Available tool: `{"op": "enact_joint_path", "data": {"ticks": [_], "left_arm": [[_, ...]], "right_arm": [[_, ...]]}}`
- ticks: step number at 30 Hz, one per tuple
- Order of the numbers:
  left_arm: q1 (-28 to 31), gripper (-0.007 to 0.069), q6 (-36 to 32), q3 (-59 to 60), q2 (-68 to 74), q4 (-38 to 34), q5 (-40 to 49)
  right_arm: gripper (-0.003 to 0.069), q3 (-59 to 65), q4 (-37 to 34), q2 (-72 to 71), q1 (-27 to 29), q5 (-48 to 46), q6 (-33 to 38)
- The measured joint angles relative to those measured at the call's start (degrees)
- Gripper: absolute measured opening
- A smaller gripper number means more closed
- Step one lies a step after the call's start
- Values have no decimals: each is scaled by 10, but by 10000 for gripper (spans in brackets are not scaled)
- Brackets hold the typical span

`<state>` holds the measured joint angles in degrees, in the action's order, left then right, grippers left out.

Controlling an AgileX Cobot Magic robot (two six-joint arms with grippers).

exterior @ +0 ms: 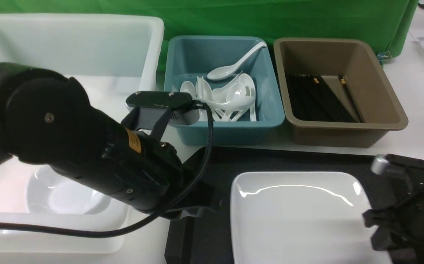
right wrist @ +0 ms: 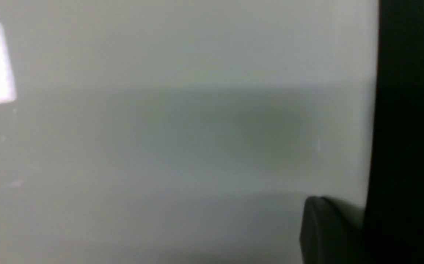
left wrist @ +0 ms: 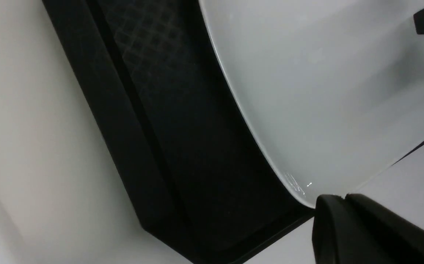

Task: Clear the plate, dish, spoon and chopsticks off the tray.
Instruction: Use the right arm to move the plate from left to right, then use the left arm to grab a plate from the dinner plate

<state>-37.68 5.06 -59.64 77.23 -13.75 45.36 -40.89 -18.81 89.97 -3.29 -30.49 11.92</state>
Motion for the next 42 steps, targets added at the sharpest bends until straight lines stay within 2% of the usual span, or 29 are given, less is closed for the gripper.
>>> {"op": "enact_joint_path", "data": {"ticks": [2, 3, 4, 9, 10, 13, 17, 20, 25, 27, 28, 30, 31, 32, 33, 37, 42], "left_arm": [[0, 1, 0, 0, 5, -5, -5], [0, 1, -1, -3, 16, -12, -11], [0, 1, -1, -9, 27, -12, -11], [0, 1, -2, -97, 101, -5, 21], [0, 1, -4, -116, 115, -2, 27], [0, 4, -16, -180, 172, 3, 46], [0, 20, -20, -236, 233, 4, 63], [0, 61, -29, -280, 285, 19, 75], [0, 260, -34, -344, 371, 63, 77], [0, 356, -34, -359, 392, 72, 66], [0, 365, -34, -361, 396, 74, 64], [0, 487, -40, -372, 417, 79, 32], [0, 495, -42, -372, 420, 79, 29], [0, 553, -51, -373, 431, 79, 14], [0, 575, -51, -373, 438, 78, 11], [0, 600, -60, -373, 460, 56, 7], [0, 571, -77, -373, 479, 21, 4]], "right_arm": [[118, 0, 7, -1, 4, -6, -2], [146, 0, 16, -2, 6, -14, -4], [186, -1, 22, -2, 6, -21, -4], [475, -13, 40, -23, 7, -83, -2], [502, -16, 41, -37, 7, -98, -2], [510, -19, 43, -95, 7, -128, 0], [468, -20, 45, -176, 2, -149, 0], [430, -21, 44, -253, -7, -157, 6], [417, -21, 44, -368, -14, -159, 11], [417, -21, 44, -386, -14, -160, 11], [417, -21, 44, -389, -14, -160, 11], [416, -21, 44, -398, -14, -160, 11], [416, -21, 44, -398, -14, -160, 11], [416, -21, 44, -398, -14, -161, 11], [416, -21, 44, -398, -14, -161, 11], [416, -21, 44, -398, -14, -161, 12], [416, -21, 44, -398, -14, -161, 12]]}}
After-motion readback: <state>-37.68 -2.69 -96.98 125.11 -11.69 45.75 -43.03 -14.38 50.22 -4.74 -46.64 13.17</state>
